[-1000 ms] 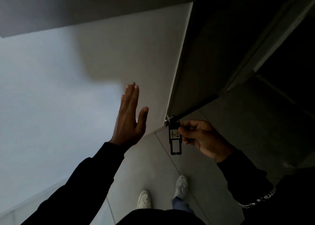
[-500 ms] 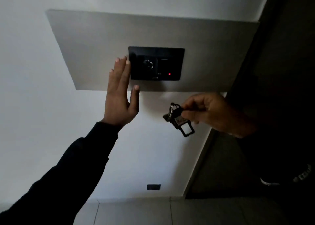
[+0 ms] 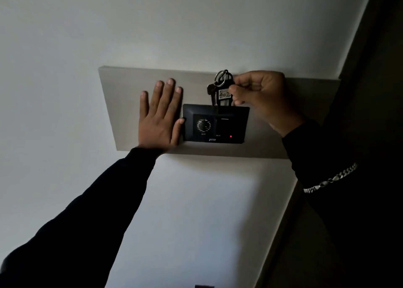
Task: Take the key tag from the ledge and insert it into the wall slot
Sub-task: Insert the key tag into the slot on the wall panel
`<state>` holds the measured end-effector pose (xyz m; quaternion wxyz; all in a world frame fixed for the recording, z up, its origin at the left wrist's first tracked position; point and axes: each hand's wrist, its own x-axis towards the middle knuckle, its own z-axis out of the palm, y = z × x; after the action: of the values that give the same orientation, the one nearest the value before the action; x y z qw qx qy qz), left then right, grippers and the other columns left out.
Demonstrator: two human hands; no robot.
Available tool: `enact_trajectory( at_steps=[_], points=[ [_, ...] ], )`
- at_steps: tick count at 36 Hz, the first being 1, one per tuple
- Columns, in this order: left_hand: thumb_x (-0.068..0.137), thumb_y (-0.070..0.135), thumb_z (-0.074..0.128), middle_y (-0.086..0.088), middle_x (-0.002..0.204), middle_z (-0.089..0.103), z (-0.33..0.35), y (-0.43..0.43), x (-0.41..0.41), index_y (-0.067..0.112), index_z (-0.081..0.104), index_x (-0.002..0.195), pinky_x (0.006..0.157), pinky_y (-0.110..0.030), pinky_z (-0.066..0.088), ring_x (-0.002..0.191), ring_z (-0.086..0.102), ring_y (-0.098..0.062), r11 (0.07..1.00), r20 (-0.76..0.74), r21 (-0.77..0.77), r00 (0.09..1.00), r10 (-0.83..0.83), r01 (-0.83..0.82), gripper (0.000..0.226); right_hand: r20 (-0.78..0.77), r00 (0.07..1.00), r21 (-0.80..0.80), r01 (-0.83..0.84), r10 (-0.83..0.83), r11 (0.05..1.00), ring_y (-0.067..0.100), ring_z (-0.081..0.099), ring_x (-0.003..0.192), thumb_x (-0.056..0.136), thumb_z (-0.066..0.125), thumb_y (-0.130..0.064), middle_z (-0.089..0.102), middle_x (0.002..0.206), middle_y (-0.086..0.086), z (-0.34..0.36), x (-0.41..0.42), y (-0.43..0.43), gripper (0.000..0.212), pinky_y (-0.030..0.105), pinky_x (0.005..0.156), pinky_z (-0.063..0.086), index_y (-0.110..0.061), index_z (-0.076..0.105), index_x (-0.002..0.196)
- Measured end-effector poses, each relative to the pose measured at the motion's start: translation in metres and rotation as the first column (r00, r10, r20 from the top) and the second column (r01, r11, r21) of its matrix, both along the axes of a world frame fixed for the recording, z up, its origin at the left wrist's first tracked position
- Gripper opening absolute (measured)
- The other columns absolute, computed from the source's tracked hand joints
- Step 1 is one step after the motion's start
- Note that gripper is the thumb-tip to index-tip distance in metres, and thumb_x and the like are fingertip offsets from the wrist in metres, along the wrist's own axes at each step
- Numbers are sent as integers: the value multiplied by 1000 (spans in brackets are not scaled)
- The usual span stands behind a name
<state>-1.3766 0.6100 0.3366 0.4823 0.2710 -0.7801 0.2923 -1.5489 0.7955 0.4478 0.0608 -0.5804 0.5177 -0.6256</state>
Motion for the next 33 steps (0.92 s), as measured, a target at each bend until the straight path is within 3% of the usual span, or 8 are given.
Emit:
enact_trajectory(
  at_steps=[11,15,23,29,33],
  points=[
    [97,45,21,-5,166,16,-10,-21,-5,14,21,157,125,-53,9,156,13,-26,994,-130,-109,991,-1,-13,67,40,999,66,26,-28,997,7,61,48,84,65,-1,63,68,13,-7,-14,-7,8,20,53,55,-2,63,91],
    [97,45,22,-7,165,20,-10,-19,-3,13,21,156,122,-58,17,156,13,-25,994,-140,-106,990,-16,1,68,56,997,69,47,-51,997,8,60,49,85,65,-2,63,69,13,-10,-18,-4,13,20,51,53,1,62,97],
    [97,46,23,-6,165,18,-9,-17,-2,12,21,156,122,-58,16,157,8,-23,996,-133,-90,991,-18,6,69,50,993,82,106,-110,991,4,59,44,84,66,0,62,67,11,-15,-11,-10,19,17,47,52,7,61,101],
    [97,46,23,-8,164,20,-8,-15,-1,11,23,156,120,-61,21,156,10,-24,996,-133,-85,991,-14,2,69,92,984,-7,154,-152,988,4,59,45,85,64,0,61,66,9,-9,-8,-10,9,17,47,51,0,61,94],
    [96,45,24,-10,163,25,-8,-17,-2,10,25,155,120,-62,22,156,11,-24,996,-136,-88,991,-16,4,69,72,983,8,171,-171,985,4,58,43,84,64,0,61,66,10,-7,-10,-10,14,18,46,51,6,61,97]
  ],
)
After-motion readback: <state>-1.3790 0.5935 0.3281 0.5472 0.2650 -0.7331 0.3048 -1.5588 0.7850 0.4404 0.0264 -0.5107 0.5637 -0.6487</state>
